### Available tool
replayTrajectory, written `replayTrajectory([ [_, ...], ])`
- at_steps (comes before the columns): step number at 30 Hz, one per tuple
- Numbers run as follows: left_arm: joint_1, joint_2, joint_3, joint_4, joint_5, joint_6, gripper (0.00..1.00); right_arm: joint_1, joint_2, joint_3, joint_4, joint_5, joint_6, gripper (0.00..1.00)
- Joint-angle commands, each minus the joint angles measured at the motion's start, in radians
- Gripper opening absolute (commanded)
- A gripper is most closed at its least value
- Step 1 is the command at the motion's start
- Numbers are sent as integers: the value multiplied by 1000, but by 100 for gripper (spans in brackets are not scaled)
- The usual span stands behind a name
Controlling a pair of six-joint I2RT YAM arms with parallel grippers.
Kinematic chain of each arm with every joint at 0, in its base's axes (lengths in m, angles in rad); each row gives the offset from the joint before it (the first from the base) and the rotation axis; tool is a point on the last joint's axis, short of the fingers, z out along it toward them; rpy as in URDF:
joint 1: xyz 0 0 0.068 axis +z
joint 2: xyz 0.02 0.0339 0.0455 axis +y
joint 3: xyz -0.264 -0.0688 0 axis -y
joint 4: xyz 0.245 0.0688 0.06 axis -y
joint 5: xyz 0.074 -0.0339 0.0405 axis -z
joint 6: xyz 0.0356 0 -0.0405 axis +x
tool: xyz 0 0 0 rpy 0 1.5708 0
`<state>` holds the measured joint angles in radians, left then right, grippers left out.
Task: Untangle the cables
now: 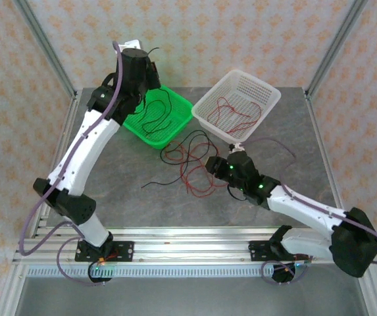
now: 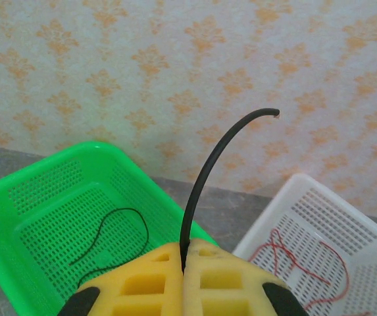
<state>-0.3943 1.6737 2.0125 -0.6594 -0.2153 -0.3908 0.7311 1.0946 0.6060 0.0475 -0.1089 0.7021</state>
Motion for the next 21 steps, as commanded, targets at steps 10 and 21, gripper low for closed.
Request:
replayTrajectory([
  [10, 179, 202, 29, 244, 153, 58, 0, 8, -107, -43, -123, 78, 11, 44],
  [21, 223, 389, -84, 339, 248, 9, 0, 8, -92, -40, -142, 84, 28, 44],
])
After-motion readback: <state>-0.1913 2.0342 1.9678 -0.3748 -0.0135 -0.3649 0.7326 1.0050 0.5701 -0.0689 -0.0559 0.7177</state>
